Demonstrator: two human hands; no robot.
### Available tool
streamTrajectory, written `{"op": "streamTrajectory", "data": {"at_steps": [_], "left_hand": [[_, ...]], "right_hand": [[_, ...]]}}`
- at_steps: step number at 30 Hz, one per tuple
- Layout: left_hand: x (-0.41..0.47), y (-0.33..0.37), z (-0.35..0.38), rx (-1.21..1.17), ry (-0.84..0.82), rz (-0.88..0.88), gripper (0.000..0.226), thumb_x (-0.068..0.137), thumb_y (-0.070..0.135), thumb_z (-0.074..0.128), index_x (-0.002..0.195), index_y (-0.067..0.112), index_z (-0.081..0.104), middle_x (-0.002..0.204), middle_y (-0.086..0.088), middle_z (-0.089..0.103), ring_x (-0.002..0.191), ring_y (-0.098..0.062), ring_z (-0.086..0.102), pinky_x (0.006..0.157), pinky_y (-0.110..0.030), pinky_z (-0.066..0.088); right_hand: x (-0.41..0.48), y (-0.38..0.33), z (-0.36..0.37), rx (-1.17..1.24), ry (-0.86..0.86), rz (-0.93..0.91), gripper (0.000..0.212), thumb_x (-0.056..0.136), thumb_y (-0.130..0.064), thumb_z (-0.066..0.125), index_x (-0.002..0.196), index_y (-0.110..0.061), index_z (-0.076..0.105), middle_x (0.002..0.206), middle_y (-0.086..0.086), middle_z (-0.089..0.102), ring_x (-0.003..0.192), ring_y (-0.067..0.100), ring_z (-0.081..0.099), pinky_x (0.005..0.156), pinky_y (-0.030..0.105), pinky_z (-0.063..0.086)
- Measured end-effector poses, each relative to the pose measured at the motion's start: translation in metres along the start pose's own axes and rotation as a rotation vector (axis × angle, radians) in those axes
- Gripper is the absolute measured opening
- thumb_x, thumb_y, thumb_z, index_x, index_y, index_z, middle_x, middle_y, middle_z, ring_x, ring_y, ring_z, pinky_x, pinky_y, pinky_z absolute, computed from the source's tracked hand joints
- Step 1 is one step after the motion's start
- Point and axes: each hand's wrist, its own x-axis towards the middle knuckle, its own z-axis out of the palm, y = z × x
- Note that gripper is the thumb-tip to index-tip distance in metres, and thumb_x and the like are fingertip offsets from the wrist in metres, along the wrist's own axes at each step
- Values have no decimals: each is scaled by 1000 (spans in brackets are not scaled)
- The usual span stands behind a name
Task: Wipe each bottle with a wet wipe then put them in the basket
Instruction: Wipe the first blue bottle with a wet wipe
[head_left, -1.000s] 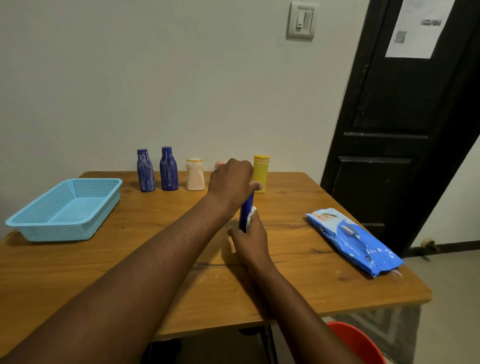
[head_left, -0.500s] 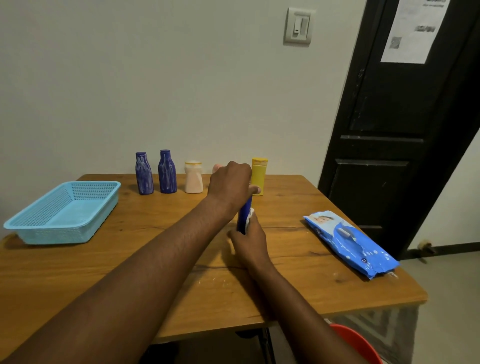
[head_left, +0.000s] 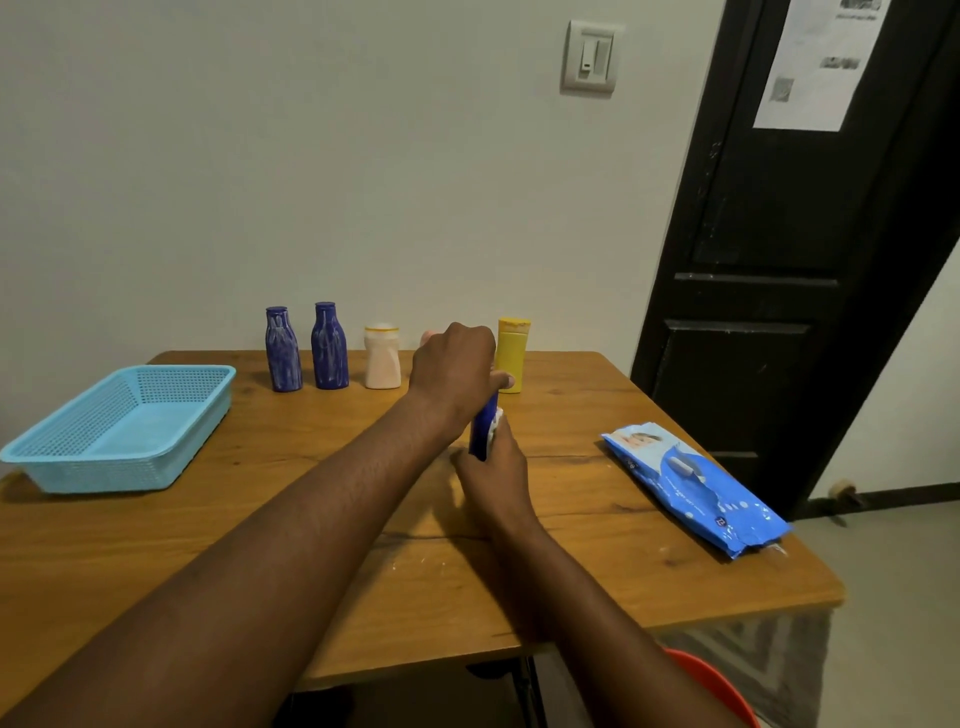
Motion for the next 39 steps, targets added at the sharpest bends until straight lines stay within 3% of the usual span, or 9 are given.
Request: {"op": "streamTrajectory", "data": {"at_steps": [3, 7, 13, 18, 25, 29, 33, 37, 39], "left_hand": [[0, 0, 1, -22, -5, -11, 35, 84, 48, 75, 89, 14, 68, 90, -5, 71, 82, -23, 65, 86, -43, 54], [0, 0, -1, -23, -4, -22, 36, 82, 49, 76, 87, 14, 69, 88, -5, 69, 82, -24, 65, 81, -38, 52], [2, -1, -2, -6, -8, -22, 35, 83, 48, 76, 89, 15, 69, 89, -5, 70, 81, -23, 65, 76, -36, 51], [1, 1, 0, 13, -2, -18, 36, 83, 49, 75, 91, 14, 70, 92, -4, 71, 82, -23, 66, 84, -42, 55], [4, 0, 0, 61, 10, -17, 39, 81, 53, 76, 93, 16, 71, 91, -4, 70, 84, -25, 66, 76, -36, 53], [2, -1, 0, 67, 26, -5, 34, 81, 50, 77, 92, 18, 71, 92, -4, 71, 84, -25, 65, 70, -32, 45], [0, 0, 0, 52, 23, -7, 33, 80, 48, 78, 92, 18, 71, 92, -3, 71, 86, -24, 65, 76, -35, 51], [-5, -2, 5, -43, 39, -12, 29, 81, 46, 78, 85, 18, 70, 88, -2, 71, 87, -24, 64, 82, -40, 54], [-9, -5, 5, -94, 57, -21, 27, 81, 45, 78, 84, 19, 71, 87, -1, 71, 88, -23, 62, 79, -40, 56]], "right_hand": [[-15, 10, -4, -59, -49, -6, 70, 89, -12, 70, 149, -22, 35, 131, 0, 58, 117, 15, 59, 83, 20, 52], [-24, -1, 1, -7, -16, -68, 72, 86, -14, 69, 148, -19, 32, 129, 5, 57, 106, 16, 61, 67, 16, 49], [0, -15, 0, -6, -9, -22, 88, 85, -20, 72, 157, -19, 22, 141, 2, 55, 130, 24, 54, 100, 47, 56], [-7, 3, -7, -83, -64, 28, 79, 88, -12, 70, 155, -17, 29, 138, 2, 56, 127, 19, 56, 100, 36, 55], [-3, -10, -4, 8, -2, -71, 62, 85, -14, 70, 140, -21, 41, 118, 1, 63, 106, 17, 63, 78, 28, 57], [8, -16, -5, -1, -9, -74, 75, 83, -20, 70, 149, -22, 36, 133, -2, 60, 122, 18, 57, 97, 39, 56], [4, -3, -11, -28, -50, -16, 54, 87, -7, 67, 135, -21, 46, 124, 1, 62, 115, 20, 59, 83, 28, 55], [-1, 2, -13, -34, -43, 5, 44, 94, -4, 58, 134, -20, 49, 126, 0, 63, 116, 16, 60, 90, 29, 53], [-4, -1, -13, -31, -51, -15, 41, 96, -2, 52, 133, -18, 50, 125, 1, 63, 115, 16, 60, 84, 24, 51]]}}
